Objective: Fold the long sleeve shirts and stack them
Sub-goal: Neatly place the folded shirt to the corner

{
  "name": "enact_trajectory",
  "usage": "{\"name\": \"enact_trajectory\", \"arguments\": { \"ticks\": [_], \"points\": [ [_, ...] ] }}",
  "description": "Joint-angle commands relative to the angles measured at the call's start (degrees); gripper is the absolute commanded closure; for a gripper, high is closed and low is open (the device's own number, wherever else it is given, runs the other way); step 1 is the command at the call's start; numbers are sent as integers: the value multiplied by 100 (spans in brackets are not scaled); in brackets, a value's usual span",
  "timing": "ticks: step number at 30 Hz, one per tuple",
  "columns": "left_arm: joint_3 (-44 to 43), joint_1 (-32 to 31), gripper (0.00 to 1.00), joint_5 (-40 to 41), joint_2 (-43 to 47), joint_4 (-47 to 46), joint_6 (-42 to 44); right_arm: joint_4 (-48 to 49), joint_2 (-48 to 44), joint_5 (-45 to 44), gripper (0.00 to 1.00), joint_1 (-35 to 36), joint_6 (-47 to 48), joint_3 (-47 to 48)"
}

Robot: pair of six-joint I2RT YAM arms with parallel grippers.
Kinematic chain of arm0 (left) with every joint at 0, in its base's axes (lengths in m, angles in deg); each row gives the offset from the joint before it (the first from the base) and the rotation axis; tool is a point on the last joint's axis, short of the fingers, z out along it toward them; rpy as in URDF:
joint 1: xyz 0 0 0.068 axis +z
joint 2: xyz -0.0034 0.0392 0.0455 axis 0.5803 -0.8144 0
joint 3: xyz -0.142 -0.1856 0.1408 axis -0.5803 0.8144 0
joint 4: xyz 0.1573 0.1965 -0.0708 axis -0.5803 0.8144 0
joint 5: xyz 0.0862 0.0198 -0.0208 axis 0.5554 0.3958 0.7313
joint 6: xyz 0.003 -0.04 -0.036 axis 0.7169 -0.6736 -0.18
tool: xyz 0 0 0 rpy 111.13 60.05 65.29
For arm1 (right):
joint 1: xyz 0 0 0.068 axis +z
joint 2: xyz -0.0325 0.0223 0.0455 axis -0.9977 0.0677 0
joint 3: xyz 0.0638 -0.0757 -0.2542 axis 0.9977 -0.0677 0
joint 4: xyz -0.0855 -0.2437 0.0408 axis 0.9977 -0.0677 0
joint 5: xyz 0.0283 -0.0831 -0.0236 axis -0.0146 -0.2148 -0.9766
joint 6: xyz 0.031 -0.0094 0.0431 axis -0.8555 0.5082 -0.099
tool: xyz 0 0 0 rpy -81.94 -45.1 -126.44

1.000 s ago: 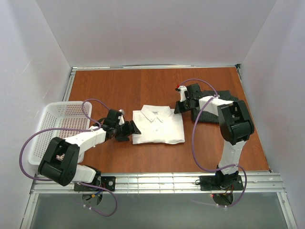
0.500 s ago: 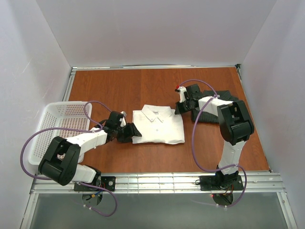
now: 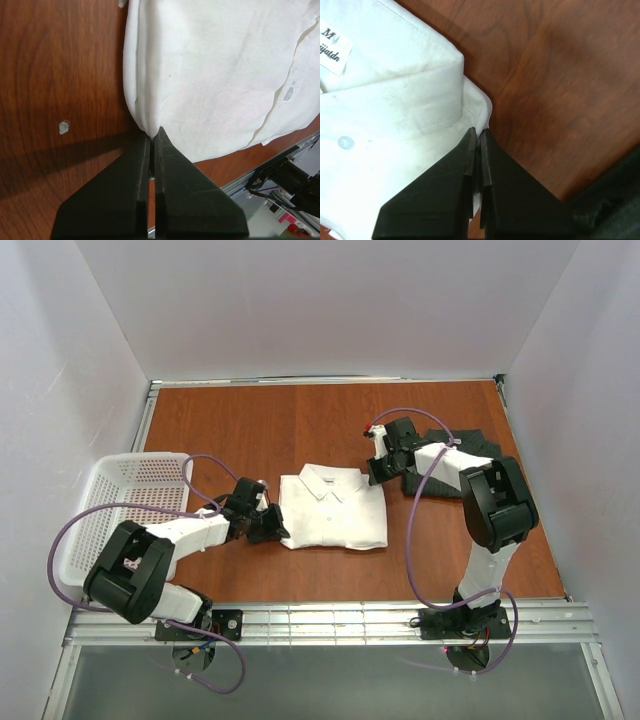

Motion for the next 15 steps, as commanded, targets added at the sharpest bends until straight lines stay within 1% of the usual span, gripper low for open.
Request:
{"name": "enact_trajectory", "arguments": {
  "ticks": [1,4,5,8,9,12,13,14,15],
  "points": [
    [-122,-216,100,164,-72,495,53,-558,-535,-489,99,66,125,292],
    [-447,-382,100,111,-11,539,-34,-884,-843,-1060,99,66,256,670],
    [-553,-470,100,85,-10,548,-61,-1015,-974,-1374,99,57,370,784],
    [-1114,-698,100,49,-159,557,-96,-1490,-1115,-1947,99,57,546,1294],
    [-1438,-760,100,32,-247,557,-122,-1578,-1151,-2332,99,48,686,1425],
    [-2020,-1050,100,67,-668,505,-149,-1789,-1256,-3046,99,-30,985,1743],
    [-2448,-1190,100,58,-800,478,-132,-1859,-1274,-3178,99,-74,1056,1891],
    [-2652,-1252,100,23,-1158,408,-123,-1895,-1291,-3449,99,-188,1135,1954],
    [-2907,-1314,100,-3,-1336,390,-105,-1904,-1300,-3617,99,-259,1214,2006]
  ]
}}
